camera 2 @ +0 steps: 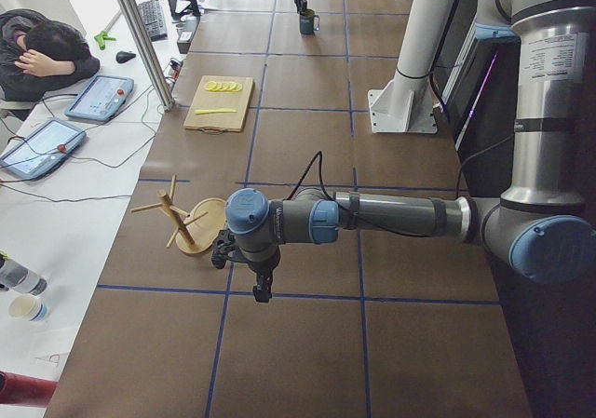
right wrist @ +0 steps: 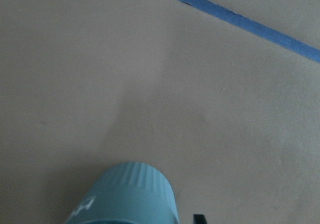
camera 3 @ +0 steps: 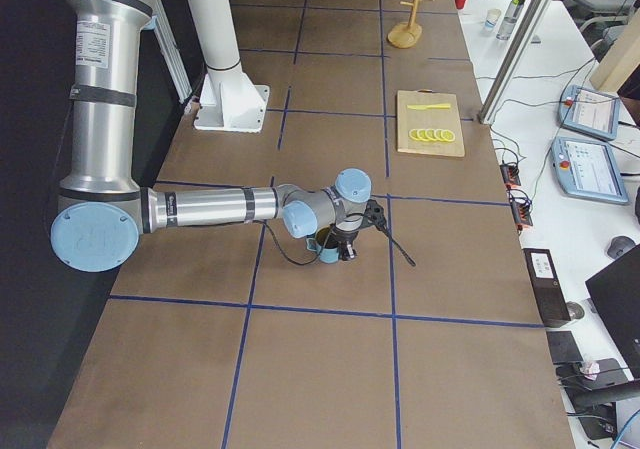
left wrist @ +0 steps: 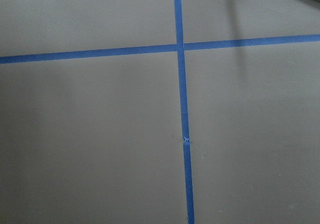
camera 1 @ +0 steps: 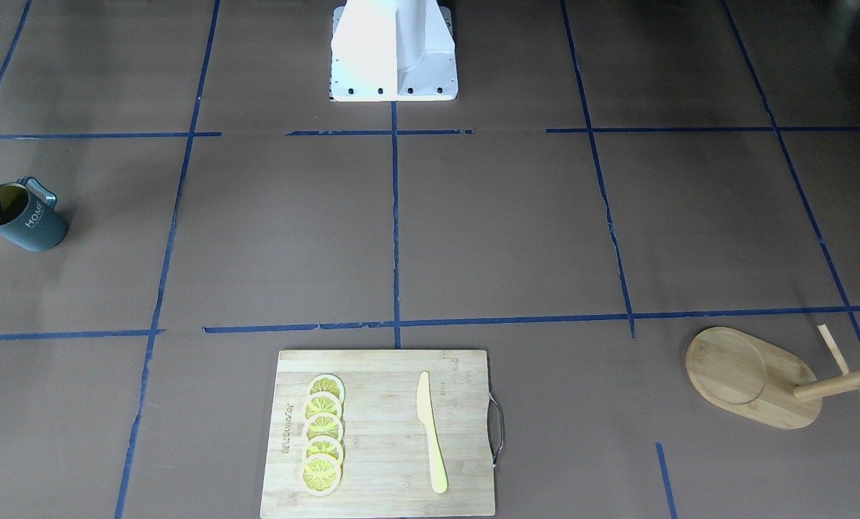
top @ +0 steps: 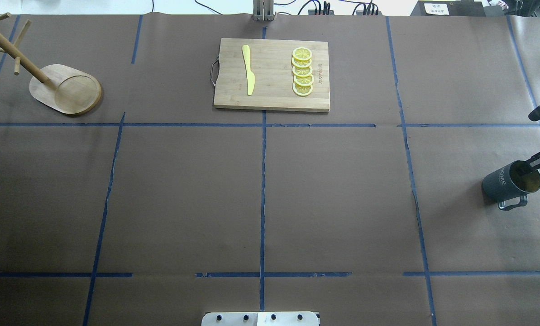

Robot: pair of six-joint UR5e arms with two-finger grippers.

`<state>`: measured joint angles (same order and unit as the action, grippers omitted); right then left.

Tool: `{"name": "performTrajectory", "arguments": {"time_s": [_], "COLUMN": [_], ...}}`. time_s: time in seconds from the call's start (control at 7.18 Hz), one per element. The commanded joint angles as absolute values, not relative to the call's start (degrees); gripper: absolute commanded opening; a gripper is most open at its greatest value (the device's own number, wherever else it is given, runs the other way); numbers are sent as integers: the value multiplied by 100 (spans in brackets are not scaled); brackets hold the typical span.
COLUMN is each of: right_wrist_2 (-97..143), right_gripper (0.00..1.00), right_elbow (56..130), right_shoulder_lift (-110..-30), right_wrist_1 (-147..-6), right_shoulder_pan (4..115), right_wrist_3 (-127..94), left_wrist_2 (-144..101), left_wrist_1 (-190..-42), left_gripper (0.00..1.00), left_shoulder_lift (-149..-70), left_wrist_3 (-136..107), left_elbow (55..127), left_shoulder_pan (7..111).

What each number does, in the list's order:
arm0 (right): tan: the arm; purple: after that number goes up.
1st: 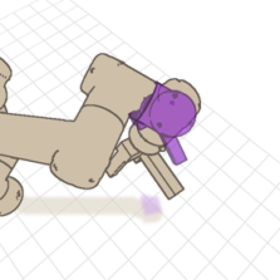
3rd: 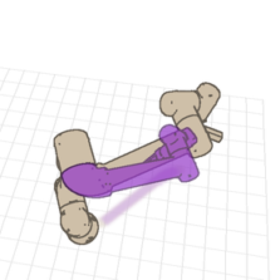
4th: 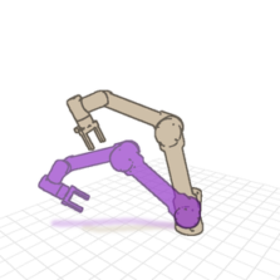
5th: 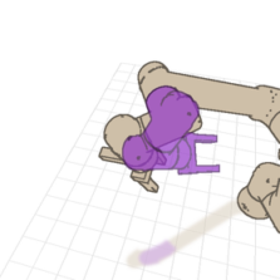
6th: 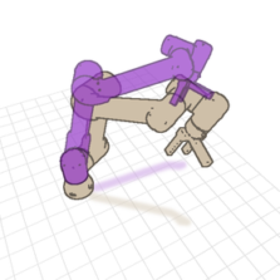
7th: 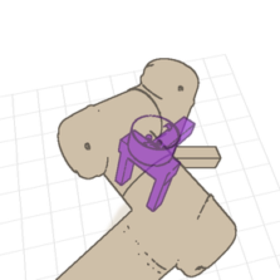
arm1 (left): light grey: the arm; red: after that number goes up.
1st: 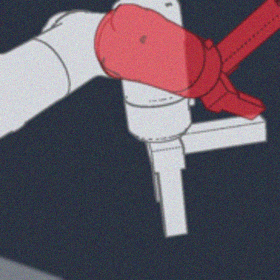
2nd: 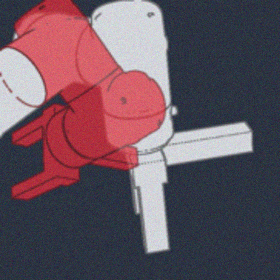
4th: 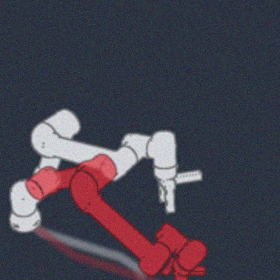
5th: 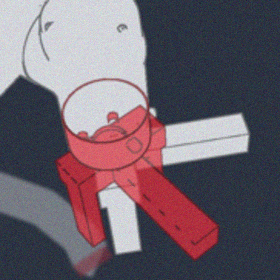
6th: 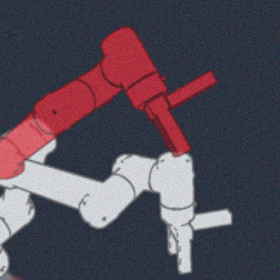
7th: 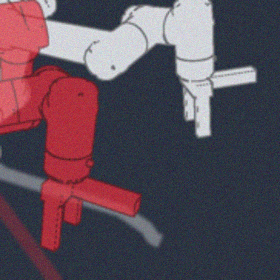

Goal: Hang cup on storage rack
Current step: 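Reach the right gripper down and grasp the dark teal mug, then lift the teal mug with the right gripper toward the table center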

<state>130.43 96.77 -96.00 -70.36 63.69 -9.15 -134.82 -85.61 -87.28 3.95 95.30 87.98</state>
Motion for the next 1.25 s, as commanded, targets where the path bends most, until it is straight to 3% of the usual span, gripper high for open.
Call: {"name": "performTrajectory", "arguments": {"time_s": [0.0, 0.42, 0.7, 1.11], "right_wrist_2": [13052, 13078, 13052, 13017], "right_gripper": [0, 0, 0, 0], "right_elbow": [9677, 9992, 10492, 10485], "right_shoulder_lift": [-9606, -9449, -8740, -7598], "right_wrist_1": [-7057, -7232, -8405, -8578], "right_shoulder_pan": [6363, 6355, 6363, 5803], "right_wrist_3": [-862, -992, -1465, -3201], "left_wrist_2": [-13482, -13482, -13482, -13482], "left_wrist_1": [-8569, -8561, -8569, -8569], "left_gripper": [100, 100, 100, 100], "left_shoulder_lift": [-8728, -8701, -8596, -8596], "left_wrist_3": [396, 387, 387, 395], "left_elbow": [9536, 9571, 9641, 9642], "left_shoulder_pan": [8798, 8815, 8815, 8807]}}
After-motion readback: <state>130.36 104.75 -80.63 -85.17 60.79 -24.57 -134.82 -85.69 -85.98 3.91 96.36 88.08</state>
